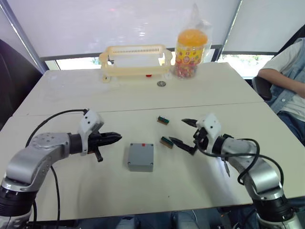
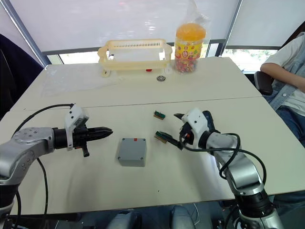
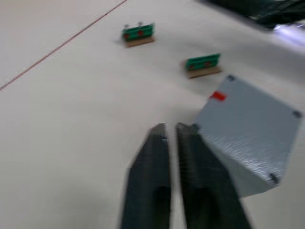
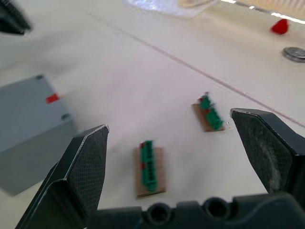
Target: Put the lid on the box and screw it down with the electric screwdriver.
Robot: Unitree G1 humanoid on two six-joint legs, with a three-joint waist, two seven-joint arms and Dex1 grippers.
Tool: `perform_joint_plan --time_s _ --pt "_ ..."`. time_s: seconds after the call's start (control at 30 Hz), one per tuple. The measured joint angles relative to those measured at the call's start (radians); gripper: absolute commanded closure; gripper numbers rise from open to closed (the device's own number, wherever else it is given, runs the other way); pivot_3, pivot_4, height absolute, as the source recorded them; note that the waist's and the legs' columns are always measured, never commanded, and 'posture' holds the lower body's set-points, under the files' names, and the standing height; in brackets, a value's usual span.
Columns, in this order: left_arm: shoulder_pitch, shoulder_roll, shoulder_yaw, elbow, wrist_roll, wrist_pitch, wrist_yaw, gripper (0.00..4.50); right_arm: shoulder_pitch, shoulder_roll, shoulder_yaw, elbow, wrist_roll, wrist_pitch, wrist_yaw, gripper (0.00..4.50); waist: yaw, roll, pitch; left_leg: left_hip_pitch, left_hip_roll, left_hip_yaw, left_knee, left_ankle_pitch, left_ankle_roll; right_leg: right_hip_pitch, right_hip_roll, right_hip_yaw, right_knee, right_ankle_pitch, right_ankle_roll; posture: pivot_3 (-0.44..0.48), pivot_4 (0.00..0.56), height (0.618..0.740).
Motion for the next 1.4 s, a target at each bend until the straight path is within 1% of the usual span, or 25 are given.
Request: perform_joint_plan --time_s 0.13,0.23,0.33,0.43,0.53,0.63,0.77,0.93,1.13,1.2,1.27,1.3,1.33,1.4 --pt "-0.037 -0.002 -0.023 -0.077 -0.049 0.034 -0.016 4.45 -0.094 0.035 -0.035 0.106 0.047 0.039 -0.018 0.00 0.001 0.000 0.000 0.000 0.000 0.000 0.000 0.000 0.000 0.000 0.000 0.000 0.000 0.000 0.000 0.000 0.150 0.740" --pt "-0.041 -0.023 -0.090 -0.112 -0.063 0.053 -0.016 4.45 -0.171 0.069 -0.032 0.230 0.046 0.058 -0.045 0.00 0.001 0.000 0.000 0.000 0.000 0.000 0.000 0.000 0.000 0.000 0.000 0.001 0.000 0.000 0.000 0.000 0.150 0.740" --pt "-0.036 -0.043 -0.169 -0.117 -0.029 0.028 -0.016 4.45 -0.256 0.098 -0.015 0.379 0.038 0.050 -0.049 0.00 -0.001 0.000 0.000 0.000 0.000 0.001 0.000 0.000 0.000 0.000 0.000 0.001 0.000 0.000 0.000 0.000 0.150 0.740" --pt "-0.034 -0.062 -0.216 -0.075 0.032 -0.025 -0.004 4.45 -0.322 0.133 0.021 0.518 0.013 -0.002 -0.035 0.00 -0.002 0.000 0.000 0.000 0.000 0.001 0.000 0.000 0.000 -0.001 0.001 0.002 0.000 0.000 0.000 0.000 0.150 0.740" --pt "-0.031 -0.086 -0.240 -0.034 0.075 -0.064 0.011 4.45 -0.385 0.168 0.044 0.672 -0.019 -0.083 -0.023 0.00 -0.003 0.000 0.000 0.000 0.000 0.001 0.000 0.000 -0.001 -0.001 0.001 0.002 0.000 0.000 0.000 0.000 0.150 0.740" --pt "-0.018 -0.096 -0.250 -0.021 0.100 -0.087 0.015 4.45 -0.419 0.182 0.062 0.781 -0.046 -0.158 0.001 0.00 -0.001 0.000 0.000 0.000 -0.001 0.001 0.000 0.001 -0.001 -0.001 0.001 0.002 0.000 0.000 0.000 0.000 0.150 0.740" --pt "-0.015 -0.112 -0.257 -0.020 0.125 -0.109 0.021 4.45 -0.446 0.202 0.083 0.880 -0.080 -0.234 0.022 0.00 -0.003 0.000 0.000 0.000 -0.001 0.001 0.000 0.001 -0.002 -0.001 0.001 0.002 0.001 0.000 0.000 0.000 0.150 0.740" --pt "-0.009 -0.123 -0.267 -0.019 0.137 -0.128 0.020 4.45 -0.491 0.236 0.089 1.012 -0.118 -0.306 0.016 0.00 -0.005 0.000 0.000 0.000 0.000 0.001 0.000 0.001 -0.002 -0.001 0.001 0.002 0.001 0.000 0.000 0.000 0.150 0.740" --pt "-0.004 -0.124 -0.273 -0.014 0.148 -0.149 0.014 4.45 -0.520 0.254 0.087 1.089 -0.134 -0.359 0.011 0.00 -0.005 0.000 0.000 0.000 0.000 0.001 0.000 0.002 -0.003 -0.001 0.001 0.002 0.001 0.000 0.000 0.000 0.150 0.740" --pt "-0.003 -0.124 -0.273 -0.014 0.148 -0.150 0.013 4.50 -0.524 0.254 0.086 1.098 -0.135 -0.366 0.011 0.55 -0.005 0.000 0.000 0.000 0.000 0.001 0.000 0.002 -0.003 -0.001 0.001 0.002 0.001 0.000 0.000 0.000 0.150 0.740" --pt "-0.002 -0.124 -0.273 -0.014 0.148 -0.152 0.014 4.50 -0.528 0.254 0.084 1.109 -0.137 -0.377 0.008 1.39 -0.005 0.000 0.000 0.000 0.000 0.001 0.000 0.002 -0.003 -0.001 0.001 0.002 0.001 0.000 0.000 0.000 0.150 0.740" --pt "-0.001 -0.124 -0.273 -0.014 0.148 -0.152 0.015 4.50 -0.531 0.254 0.084 1.115 -0.140 -0.382 0.007 1.95 -0.005 0.000 0.000 0.000 0.000 0.001 0.000 0.002 -0.003 -0.001 0.001 0.002 0.001 0.000 0.000 0.000 0.150 0.740" --pt "-0.001 -0.125 -0.273 -0.014 0.148 -0.152 0.015 4.50 -0.532 0.254 0.084 1.117 -0.142 -0.384 0.006 2.35 -0.005 0.000 0.000 0.000 0.000 0.001 0.000 0.002 -0.003 -0.001 0.001 0.002 0.001 0.000 0.000 0.000 0.150 0.740" --pt "0.001 -0.130 -0.273 -0.014 0.150 -0.153 0.018 4.50 -0.532 0.254 0.084 1.117 -0.144 -0.387 0.007 2.35 -0.005 0.000 0.000 0.000 0.000 0.001 0.000 0.002 -0.003 -0.001 0.001 0.002 0.001 0.000 0.000 0.000 0.150 0.740"
